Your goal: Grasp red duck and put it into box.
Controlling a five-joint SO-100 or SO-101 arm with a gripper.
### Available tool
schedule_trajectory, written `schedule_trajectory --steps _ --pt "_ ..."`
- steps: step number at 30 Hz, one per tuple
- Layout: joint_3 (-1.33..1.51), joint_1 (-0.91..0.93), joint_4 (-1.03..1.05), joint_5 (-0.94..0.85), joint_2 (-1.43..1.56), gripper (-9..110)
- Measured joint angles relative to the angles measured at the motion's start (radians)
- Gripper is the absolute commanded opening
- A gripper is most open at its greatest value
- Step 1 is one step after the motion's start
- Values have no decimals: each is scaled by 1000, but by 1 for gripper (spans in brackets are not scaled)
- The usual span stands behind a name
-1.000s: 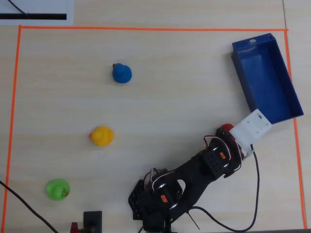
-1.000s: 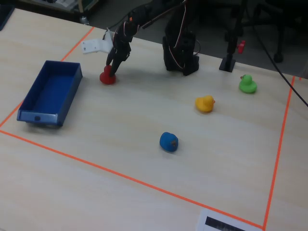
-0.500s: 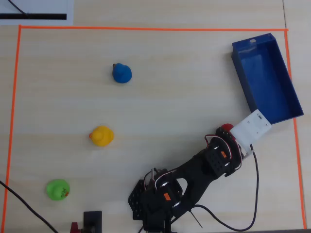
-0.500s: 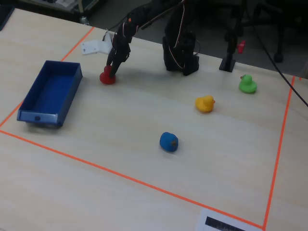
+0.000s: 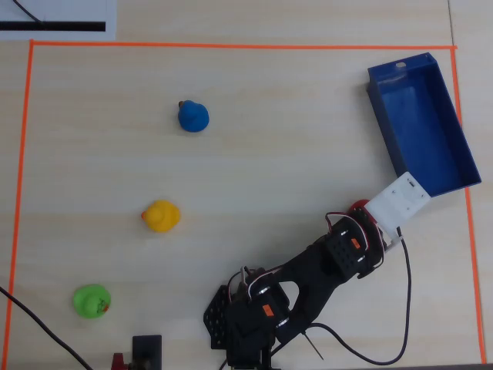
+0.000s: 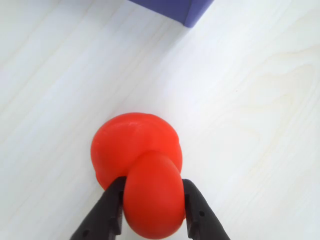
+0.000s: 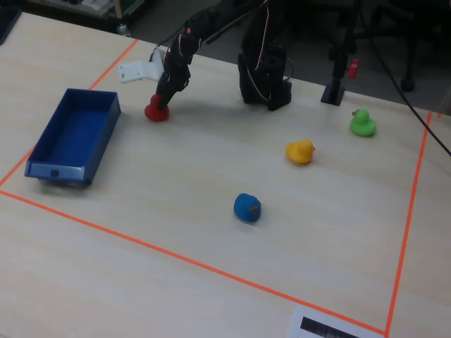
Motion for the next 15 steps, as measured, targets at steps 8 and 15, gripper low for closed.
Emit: schedule_trajectory --steps 8,15 --pt "-12 3 0 -9 -6 0" --pt "-55 -2 38 75 37 0"
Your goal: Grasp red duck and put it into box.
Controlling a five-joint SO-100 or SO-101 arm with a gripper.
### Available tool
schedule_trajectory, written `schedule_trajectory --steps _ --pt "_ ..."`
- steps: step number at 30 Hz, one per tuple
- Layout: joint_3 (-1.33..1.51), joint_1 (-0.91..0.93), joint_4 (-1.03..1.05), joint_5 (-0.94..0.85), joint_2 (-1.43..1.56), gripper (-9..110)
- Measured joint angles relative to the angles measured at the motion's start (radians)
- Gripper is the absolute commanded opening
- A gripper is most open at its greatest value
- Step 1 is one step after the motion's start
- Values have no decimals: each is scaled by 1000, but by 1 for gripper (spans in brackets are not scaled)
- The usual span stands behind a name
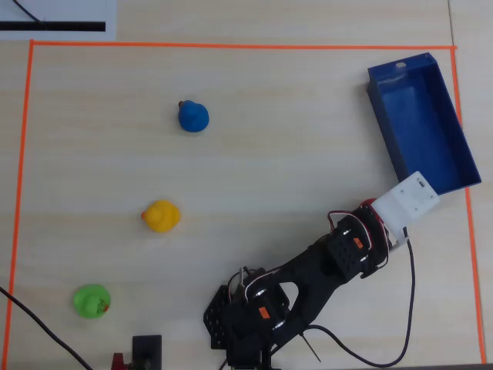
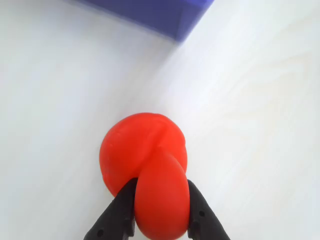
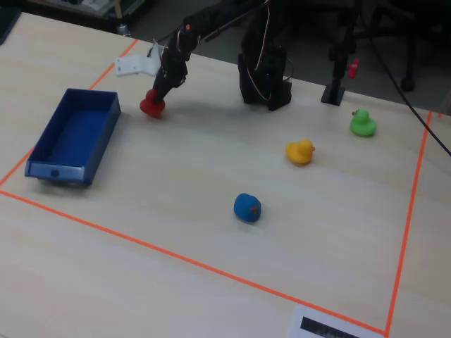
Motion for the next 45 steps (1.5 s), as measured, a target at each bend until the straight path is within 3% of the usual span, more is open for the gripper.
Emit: schedule_trajectory --steps 9,17,30,41,45 --pt "-299 -115 207 216 14 0" --pt "-670 -178 192 288 -250 0" --pt "-1172 -156 132 279 -813 0" --pt "-1324 -160 15 238 -1075 0" --pt "-1324 -147 11 239 -1089 9"
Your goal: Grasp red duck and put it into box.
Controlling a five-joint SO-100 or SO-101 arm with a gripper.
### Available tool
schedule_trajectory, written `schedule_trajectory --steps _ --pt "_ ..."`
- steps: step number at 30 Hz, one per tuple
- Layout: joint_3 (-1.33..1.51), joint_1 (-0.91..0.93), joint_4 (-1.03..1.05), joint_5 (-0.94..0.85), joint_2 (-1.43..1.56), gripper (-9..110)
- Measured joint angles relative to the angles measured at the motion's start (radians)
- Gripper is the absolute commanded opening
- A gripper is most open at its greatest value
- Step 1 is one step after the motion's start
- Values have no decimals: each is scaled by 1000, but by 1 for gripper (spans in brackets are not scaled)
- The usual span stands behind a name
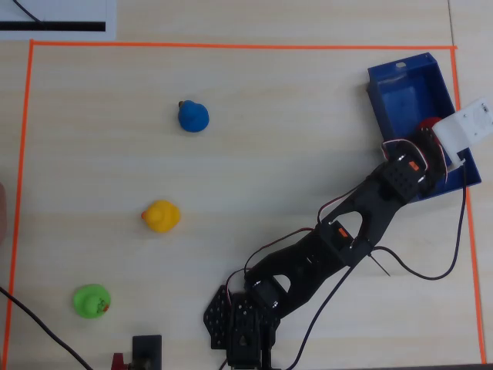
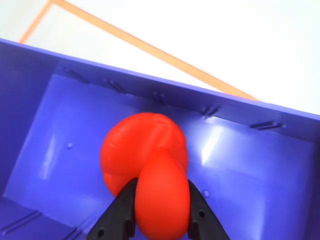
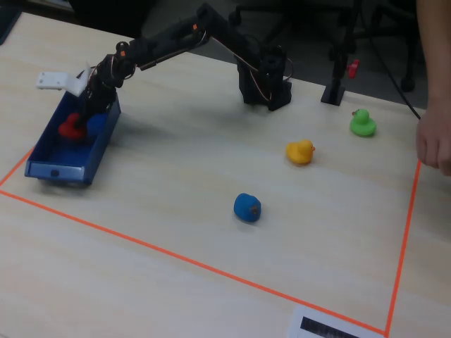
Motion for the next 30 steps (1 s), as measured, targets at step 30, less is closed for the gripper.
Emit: schedule_trajectory --steps 30 --pt "-2 -64 337 218 296 6"
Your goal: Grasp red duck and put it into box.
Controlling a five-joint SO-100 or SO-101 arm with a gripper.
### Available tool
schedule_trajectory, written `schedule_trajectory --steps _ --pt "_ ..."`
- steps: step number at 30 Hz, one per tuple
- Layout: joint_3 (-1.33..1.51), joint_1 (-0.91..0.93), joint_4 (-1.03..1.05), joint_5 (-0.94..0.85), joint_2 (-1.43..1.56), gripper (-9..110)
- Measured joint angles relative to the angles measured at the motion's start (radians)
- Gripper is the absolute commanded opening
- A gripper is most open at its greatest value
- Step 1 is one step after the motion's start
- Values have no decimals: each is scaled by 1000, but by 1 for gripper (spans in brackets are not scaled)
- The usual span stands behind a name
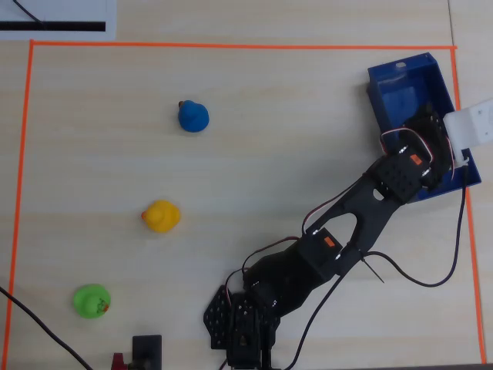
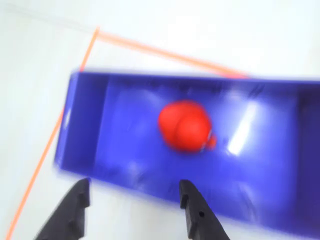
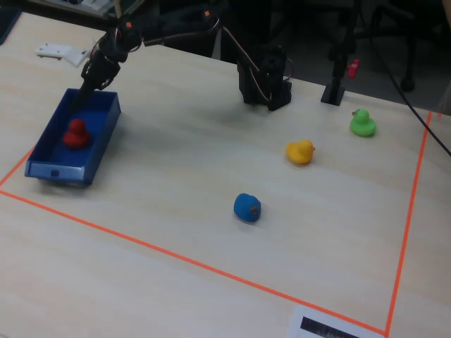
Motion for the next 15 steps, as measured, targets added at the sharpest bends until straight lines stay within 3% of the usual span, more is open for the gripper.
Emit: schedule_trajectory --steps 7,15 --pt "227 -183 394 -249 314 0" --pt "785 -505 508 -400 884 0"
